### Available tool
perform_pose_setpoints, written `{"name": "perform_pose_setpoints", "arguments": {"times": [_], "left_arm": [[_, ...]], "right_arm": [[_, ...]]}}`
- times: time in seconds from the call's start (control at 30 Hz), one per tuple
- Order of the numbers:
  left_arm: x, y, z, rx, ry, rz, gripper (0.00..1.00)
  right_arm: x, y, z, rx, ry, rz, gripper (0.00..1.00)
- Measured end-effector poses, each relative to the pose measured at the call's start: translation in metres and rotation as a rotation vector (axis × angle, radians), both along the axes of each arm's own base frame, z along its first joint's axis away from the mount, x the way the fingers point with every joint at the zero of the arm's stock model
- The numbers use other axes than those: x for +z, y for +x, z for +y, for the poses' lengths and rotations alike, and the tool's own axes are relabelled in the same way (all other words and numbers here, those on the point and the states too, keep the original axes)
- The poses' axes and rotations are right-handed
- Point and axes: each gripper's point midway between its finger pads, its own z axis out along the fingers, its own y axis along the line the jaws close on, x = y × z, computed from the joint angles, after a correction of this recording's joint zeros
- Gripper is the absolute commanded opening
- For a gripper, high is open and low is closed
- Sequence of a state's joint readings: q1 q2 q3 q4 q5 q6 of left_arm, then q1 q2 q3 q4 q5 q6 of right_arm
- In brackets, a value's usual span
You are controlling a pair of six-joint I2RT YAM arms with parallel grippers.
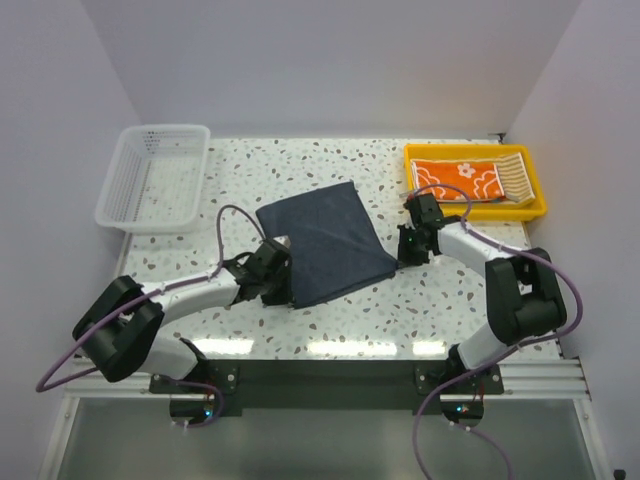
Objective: Fold and stack the towels
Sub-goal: Fold the towel
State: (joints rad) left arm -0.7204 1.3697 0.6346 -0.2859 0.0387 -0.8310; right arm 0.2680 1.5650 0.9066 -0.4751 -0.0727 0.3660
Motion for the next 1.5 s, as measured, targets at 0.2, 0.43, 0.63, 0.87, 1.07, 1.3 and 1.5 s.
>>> {"name": "perform_pose_setpoints", "arguments": {"times": [0.2,0.43,0.63,0.87,1.07,1.3,1.5], "left_arm": [[-0.011,-0.009,-0.003,-0.013,0.02,0.035,0.06],[-0.004,-0.013,-0.004,-0.019,0.013,0.03,0.63],[0.025,-0.005,0.005,0.007,0.056,-0.022,0.74],[0.071,0.028,-0.006,-0.024,0.071,-0.156,0.6],[0.045,0.05,-0.042,-0.18,0.088,-0.133,0.53],[0.003,0.03,-0.048,-0.33,0.122,-0.03,0.49],[-0.005,0.015,-0.042,-0.372,0.103,-0.022,0.46]], "right_arm": [[-0.018,-0.011,-0.002,-0.008,-0.008,0.053,0.15],[-0.005,-0.009,0.0,0.008,0.002,0.03,0.38],[0.052,0.041,0.02,0.096,0.057,-0.12,0.39],[0.093,0.11,0.054,0.21,0.127,-0.267,0.3],[0.06,0.136,0.076,0.278,0.143,-0.241,0.27],[0.015,0.142,0.092,0.319,0.144,-0.166,0.26],[-0.01,0.141,0.093,0.315,0.139,-0.124,0.22]]}}
